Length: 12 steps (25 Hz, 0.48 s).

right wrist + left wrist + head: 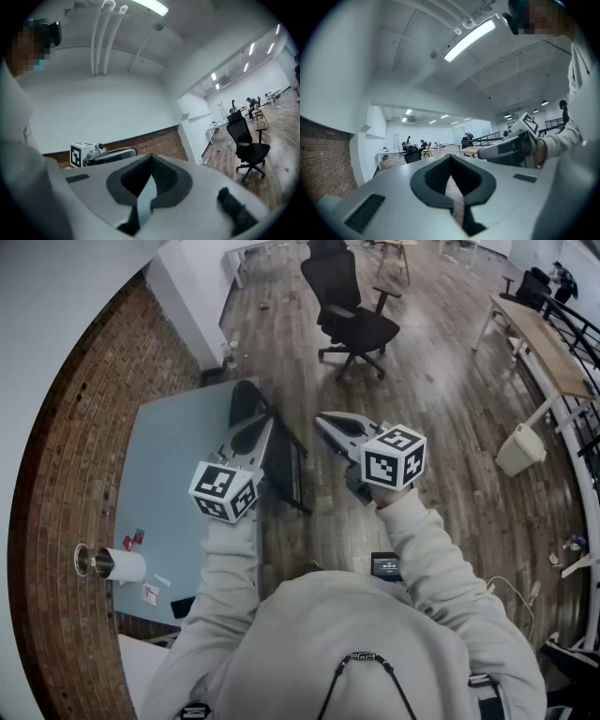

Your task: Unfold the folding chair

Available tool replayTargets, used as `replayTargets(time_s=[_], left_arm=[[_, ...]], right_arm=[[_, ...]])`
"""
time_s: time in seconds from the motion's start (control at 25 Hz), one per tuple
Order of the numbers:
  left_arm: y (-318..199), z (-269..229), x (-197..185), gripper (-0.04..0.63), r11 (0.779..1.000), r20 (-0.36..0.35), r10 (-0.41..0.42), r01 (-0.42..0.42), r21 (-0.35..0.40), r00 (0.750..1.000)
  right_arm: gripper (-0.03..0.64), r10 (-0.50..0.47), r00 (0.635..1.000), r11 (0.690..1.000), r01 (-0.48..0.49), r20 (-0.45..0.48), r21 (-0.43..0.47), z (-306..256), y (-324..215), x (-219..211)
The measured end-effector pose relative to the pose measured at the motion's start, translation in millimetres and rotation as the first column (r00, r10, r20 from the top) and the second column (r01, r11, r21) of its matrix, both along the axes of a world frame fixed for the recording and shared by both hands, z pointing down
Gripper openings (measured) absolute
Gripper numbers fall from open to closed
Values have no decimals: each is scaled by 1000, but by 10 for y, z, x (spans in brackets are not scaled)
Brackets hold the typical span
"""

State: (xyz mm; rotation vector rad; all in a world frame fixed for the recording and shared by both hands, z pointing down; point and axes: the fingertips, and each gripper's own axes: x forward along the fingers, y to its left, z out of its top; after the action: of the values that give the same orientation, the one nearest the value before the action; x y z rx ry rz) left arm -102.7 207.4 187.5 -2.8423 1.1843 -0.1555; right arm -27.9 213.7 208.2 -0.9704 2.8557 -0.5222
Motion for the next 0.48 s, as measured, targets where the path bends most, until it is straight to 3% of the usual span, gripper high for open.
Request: replayTargets(time_s=[0.2, 0.48], left_arm=[[-242, -4, -182, 5, 999, 25, -1, 0, 39, 1000], [-1109, -31, -593, 5, 998, 17, -43, 42, 52, 999]], right_arm=[[6, 28, 1000, 999, -28, 1, 30, -2, -370, -95], [6, 17, 999, 999, -16, -31, 42, -72, -1212, -488]])
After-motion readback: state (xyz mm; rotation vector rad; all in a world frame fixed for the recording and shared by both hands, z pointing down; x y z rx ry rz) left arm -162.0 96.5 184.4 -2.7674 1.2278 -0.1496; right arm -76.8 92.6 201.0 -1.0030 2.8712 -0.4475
